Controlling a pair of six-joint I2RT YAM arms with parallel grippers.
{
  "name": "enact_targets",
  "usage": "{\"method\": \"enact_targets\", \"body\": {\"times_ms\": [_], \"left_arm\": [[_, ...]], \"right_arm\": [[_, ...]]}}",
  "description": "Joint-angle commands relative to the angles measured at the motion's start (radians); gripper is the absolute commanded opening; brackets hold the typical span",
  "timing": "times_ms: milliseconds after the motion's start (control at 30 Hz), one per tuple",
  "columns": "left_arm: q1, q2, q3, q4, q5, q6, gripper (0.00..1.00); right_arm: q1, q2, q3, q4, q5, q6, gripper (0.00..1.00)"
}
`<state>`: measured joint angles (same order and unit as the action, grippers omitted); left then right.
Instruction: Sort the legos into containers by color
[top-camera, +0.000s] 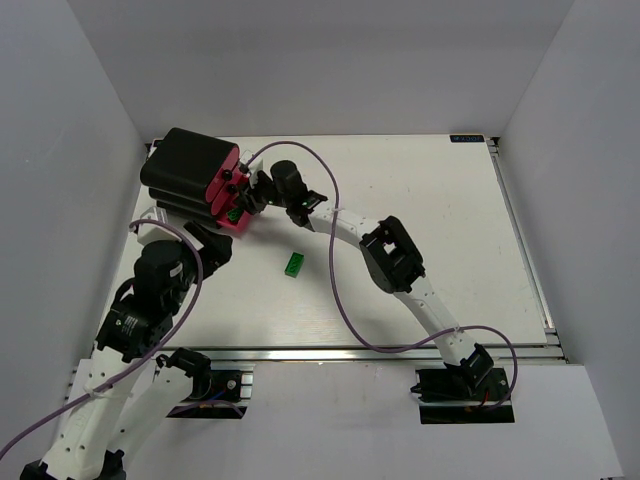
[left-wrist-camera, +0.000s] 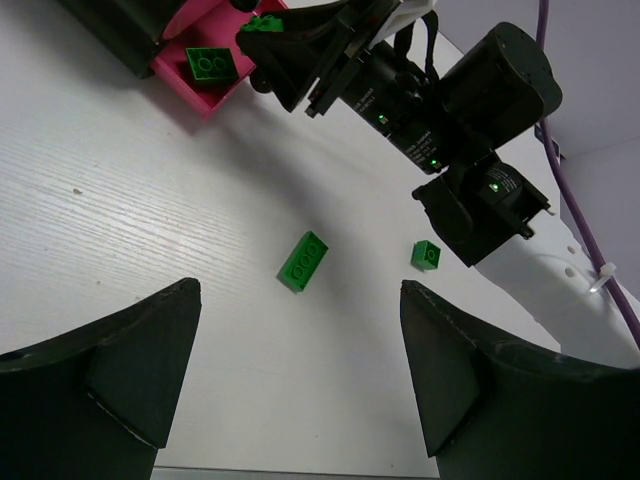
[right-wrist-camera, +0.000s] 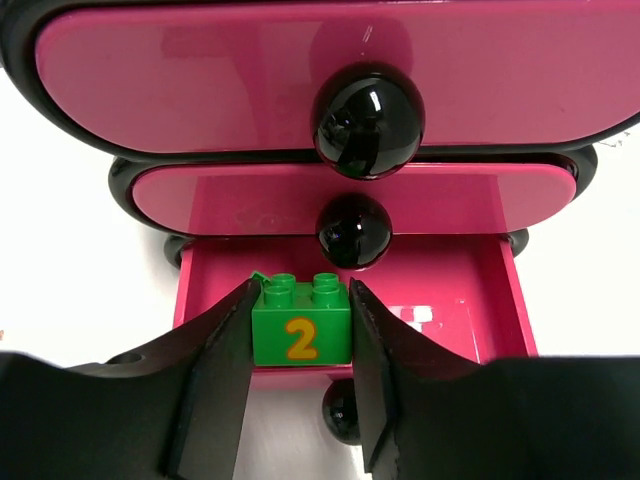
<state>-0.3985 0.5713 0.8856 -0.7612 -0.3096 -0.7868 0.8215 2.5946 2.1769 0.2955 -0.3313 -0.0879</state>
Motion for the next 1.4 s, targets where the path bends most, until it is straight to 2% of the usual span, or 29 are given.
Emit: {"method": "enact_targets", "body": {"times_ms": [0,67,100,200,300,367,400,467,500,533,567,600,633,700,733,767,800,867,900,1000,1167,1367], "left_arm": [[0.003,0.013,0.004,0.037,0.062,0.021,0.9],[0.003,0.013,-0.004,0.053,0.084,0.023,0.9],[0.003,0.01,-0.005,0.057,0.087,0.024,0.9],[0.003,0.01,-0.01,0.065,0.096,0.026,0.9],[0.003,0.016,-0.014,0.085,0.127,0.04,0.89],[0.003,0.03,-0.031,0.114,0.165,0.052,0.84],[0.003,0.042,-0.039,0.131,0.22,0.07,0.74],[0.003,0.106,-0.056,0.183,0.294,0.096,0.61],[0.003,0.137,-0.075,0.2,0.397,0.133,0.47],[-0.006,0.213,-0.083,0.217,0.444,0.152,0.41],[-0.007,0.261,-0.089,0.246,0.493,0.173,0.37],[-0.016,0.312,-0.091,0.249,0.541,0.222,0.35],[-0.016,0.365,-0.086,0.25,0.62,0.251,0.34],[-0.025,0.522,-0.071,0.24,0.658,0.325,0.4],[-0.025,0.567,-0.065,0.238,0.652,0.348,0.56],[-0.039,0.634,-0.059,0.243,0.633,0.368,0.64],[-0.039,0.663,-0.051,0.249,0.626,0.403,0.69],[-0.06,0.719,-0.016,0.275,0.589,0.431,0.8],[-0.06,0.781,0.01,0.286,0.583,0.454,0.81],[-0.105,0.908,0.059,0.304,0.514,0.471,0.82],[-0.167,1.07,0.157,0.312,0.385,0.463,0.83],[-0.234,1.237,0.279,0.226,0.167,0.433,0.76]], "right_arm": [[0.011,-0.019,0.038,0.06,0.017,-0.015,0.48],[0.007,-0.014,0.047,0.057,0.02,-0.015,0.49],[0.008,-0.017,0.05,0.06,0.024,-0.01,0.55],[0.008,-0.03,0.044,0.057,0.025,-0.004,0.58],[0.002,-0.074,0.018,0.053,0.035,0.008,0.58],[-0.012,-0.125,-0.024,0.063,0.051,0.049,0.54],[-0.016,-0.19,-0.084,0.065,0.064,0.066,0.48],[-0.057,-0.264,-0.158,0.044,0.063,0.106,0.39],[-0.085,-0.333,-0.192,0.021,0.063,0.117,0.29],[-0.099,-0.367,-0.254,-0.01,0.063,0.132,0.22],[-0.152,-0.396,-0.284,-0.092,0.051,0.148,0.16],[-0.172,-0.45,-0.308,-0.143,-0.003,0.148,0.02],[-0.194,-0.474,-0.354,-0.191,-0.038,0.148,0.0],[-0.281,-0.571,-0.438,-0.28,-0.194,0.102,0.01],[-0.306,-0.606,-0.528,-0.294,-0.259,0.059,0.16],[-0.353,-0.638,-0.563,-0.349,-0.337,-0.025,0.37],[-0.39,-0.687,-0.581,-0.449,-0.423,-0.057,0.69],[-0.444,-0.729,-0.633,-0.542,-0.468,-0.117,0.83],[-0.468,-0.775,-0.655,-0.591,-0.477,-0.156,0.86],[-0.547,-0.856,-0.756,-0.607,-0.486,-0.188,0.86],[-0.59,-0.924,-0.85,-0.587,-0.505,-0.165,0.86],[-0.628,-0.936,-0.87,-0.564,-0.532,-0.128,0.86]]}}
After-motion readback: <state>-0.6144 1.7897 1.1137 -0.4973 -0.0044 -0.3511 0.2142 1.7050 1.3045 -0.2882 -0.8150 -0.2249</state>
